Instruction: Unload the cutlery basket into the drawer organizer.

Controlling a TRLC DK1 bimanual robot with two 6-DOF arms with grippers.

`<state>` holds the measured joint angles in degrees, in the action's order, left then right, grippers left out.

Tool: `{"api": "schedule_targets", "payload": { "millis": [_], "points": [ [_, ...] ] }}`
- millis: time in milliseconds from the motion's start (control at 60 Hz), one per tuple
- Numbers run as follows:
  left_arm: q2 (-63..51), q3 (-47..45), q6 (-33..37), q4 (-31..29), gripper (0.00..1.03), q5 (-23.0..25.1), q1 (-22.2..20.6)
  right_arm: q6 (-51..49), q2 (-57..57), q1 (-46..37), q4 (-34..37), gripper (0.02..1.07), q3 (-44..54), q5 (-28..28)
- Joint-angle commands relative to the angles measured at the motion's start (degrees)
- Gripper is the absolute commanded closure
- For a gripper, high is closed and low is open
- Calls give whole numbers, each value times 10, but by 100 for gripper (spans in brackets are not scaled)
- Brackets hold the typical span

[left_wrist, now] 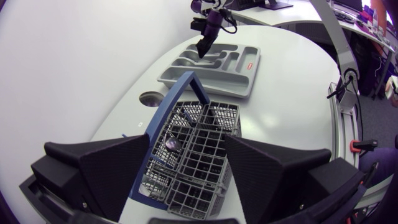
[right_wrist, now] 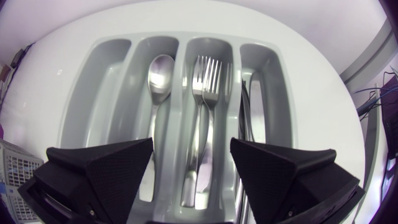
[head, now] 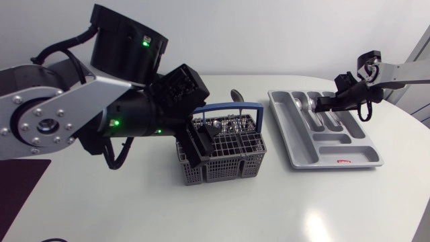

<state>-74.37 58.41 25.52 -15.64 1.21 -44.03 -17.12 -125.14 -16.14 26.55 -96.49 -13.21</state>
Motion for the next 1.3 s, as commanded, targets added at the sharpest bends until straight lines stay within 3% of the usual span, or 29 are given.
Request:
{"api": "schedule_targets", "payload": {
  "millis": [0,517,900,967,1083,1167,1233,1283],
  "points": [
    [13,-17,1,-3,5,5,1,-3,62,14,-17,12,52,4],
    [40,-39,13,-27,5,17,46,-34,358,119,-60,13,328,-56],
    [70,-93,22,-47,8,25,71,-12,431,193,-68,16,368,-60],
    [74,-103,26,-50,15,29,75,-4,431,205,-68,17,362,-60],
    [73,-119,31,-56,33,40,75,14,425,228,-68,32,349,-60],
    [69,-131,32,-55,58,41,71,32,415,242,-69,53,335,-60],
    [60,-138,33,-55,84,45,62,43,401,249,-74,69,322,-61],
    [53,-143,34,-55,85,53,54,50,388,252,-77,81,314,-67]
  ]
}}
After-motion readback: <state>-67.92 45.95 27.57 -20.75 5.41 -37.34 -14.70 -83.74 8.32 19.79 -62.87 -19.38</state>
